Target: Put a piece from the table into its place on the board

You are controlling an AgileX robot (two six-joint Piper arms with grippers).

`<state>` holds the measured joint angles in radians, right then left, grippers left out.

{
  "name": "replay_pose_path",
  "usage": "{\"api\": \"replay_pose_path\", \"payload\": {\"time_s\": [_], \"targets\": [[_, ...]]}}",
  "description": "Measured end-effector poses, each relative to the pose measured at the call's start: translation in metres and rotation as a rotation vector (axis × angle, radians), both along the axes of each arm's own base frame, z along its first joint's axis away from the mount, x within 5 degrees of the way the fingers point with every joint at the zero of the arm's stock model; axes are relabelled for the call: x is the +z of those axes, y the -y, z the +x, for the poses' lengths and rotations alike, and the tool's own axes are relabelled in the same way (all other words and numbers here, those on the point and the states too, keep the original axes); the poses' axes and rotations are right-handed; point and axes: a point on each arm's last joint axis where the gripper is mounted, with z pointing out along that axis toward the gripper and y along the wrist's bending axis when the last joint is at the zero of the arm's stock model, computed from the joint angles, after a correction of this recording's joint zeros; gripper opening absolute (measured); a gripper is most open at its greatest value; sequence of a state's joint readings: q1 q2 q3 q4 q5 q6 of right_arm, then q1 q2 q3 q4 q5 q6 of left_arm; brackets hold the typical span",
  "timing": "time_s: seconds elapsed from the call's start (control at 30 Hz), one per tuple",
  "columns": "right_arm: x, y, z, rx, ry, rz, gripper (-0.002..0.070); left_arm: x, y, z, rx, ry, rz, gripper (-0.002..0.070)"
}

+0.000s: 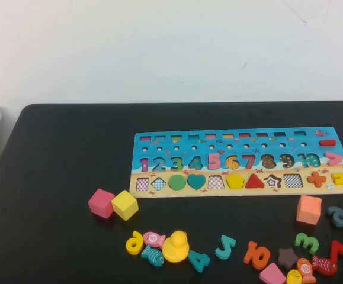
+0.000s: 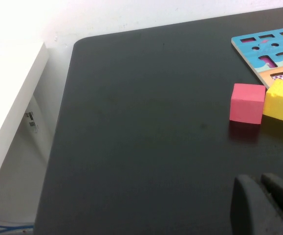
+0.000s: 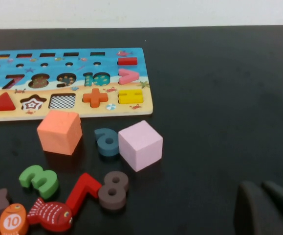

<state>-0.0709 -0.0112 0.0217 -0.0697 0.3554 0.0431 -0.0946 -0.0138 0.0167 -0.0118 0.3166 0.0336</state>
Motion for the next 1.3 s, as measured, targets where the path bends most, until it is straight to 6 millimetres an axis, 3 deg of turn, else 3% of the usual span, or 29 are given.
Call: {"api": "replay_pose_path", "payload": {"time_s": [1.3], "targets": [[0.0000, 0.0000, 0.0000, 0.000, 0.000, -0.001, 0.0019, 0.0000, -0.0001, 0.0000, 0.013, -0.004, -0.039, -0.0002]]}}
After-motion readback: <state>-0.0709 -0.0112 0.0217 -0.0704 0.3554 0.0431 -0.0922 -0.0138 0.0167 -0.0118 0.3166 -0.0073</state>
